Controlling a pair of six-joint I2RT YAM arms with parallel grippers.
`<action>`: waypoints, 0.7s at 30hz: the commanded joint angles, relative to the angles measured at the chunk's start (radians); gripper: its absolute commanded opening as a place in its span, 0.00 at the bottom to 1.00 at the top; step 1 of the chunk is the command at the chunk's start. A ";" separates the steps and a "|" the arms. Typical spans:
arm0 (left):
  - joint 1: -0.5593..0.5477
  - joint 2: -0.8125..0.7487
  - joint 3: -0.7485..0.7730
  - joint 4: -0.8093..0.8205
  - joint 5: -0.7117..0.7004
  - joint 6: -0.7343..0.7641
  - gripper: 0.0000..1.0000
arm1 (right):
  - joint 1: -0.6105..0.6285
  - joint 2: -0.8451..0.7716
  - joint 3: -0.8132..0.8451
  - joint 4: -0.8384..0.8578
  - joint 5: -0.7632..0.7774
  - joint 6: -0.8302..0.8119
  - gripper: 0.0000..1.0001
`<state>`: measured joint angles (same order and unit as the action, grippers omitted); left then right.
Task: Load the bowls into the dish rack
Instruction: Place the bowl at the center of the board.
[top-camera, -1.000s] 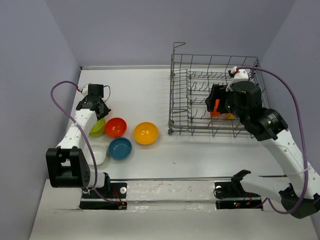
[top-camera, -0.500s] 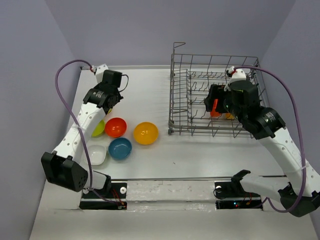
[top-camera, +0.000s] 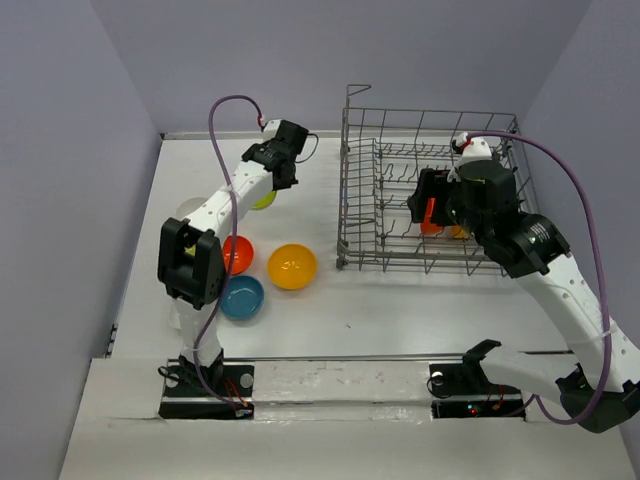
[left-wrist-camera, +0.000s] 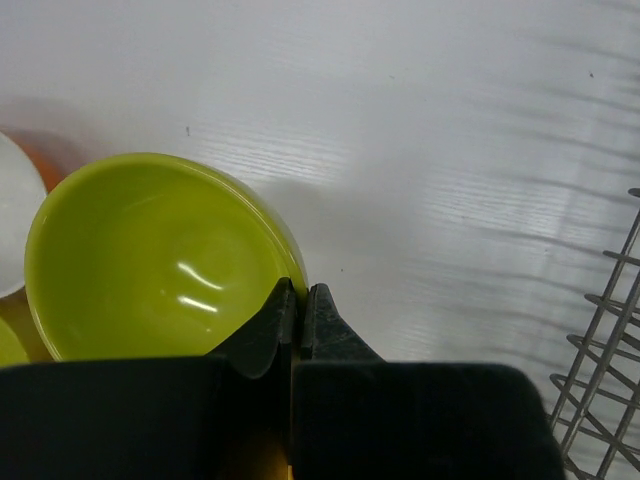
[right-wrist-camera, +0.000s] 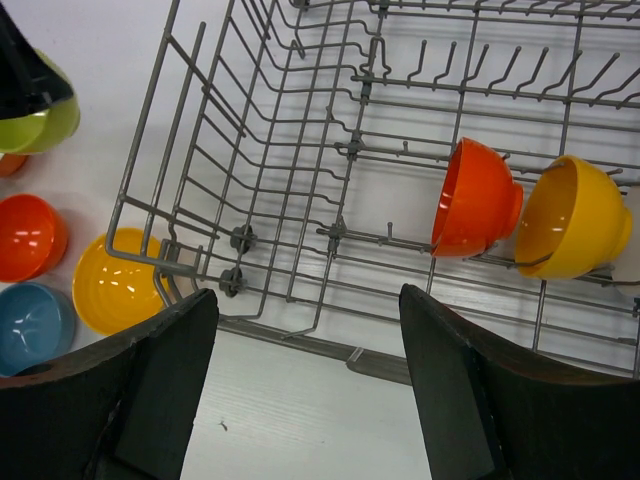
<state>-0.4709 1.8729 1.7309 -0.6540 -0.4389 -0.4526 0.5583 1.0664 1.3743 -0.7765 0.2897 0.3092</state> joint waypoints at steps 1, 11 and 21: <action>-0.008 0.052 0.070 0.033 0.022 0.045 0.00 | 0.009 -0.010 0.008 0.040 0.014 -0.015 0.78; -0.020 0.150 -0.010 0.114 0.080 0.058 0.00 | 0.009 0.001 0.009 0.039 0.009 -0.013 0.78; -0.018 0.166 -0.070 0.145 0.078 0.069 0.16 | 0.009 0.000 0.008 0.039 0.009 -0.012 0.78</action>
<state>-0.4870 2.0457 1.6733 -0.5388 -0.3450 -0.4057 0.5583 1.0733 1.3743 -0.7765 0.2905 0.3069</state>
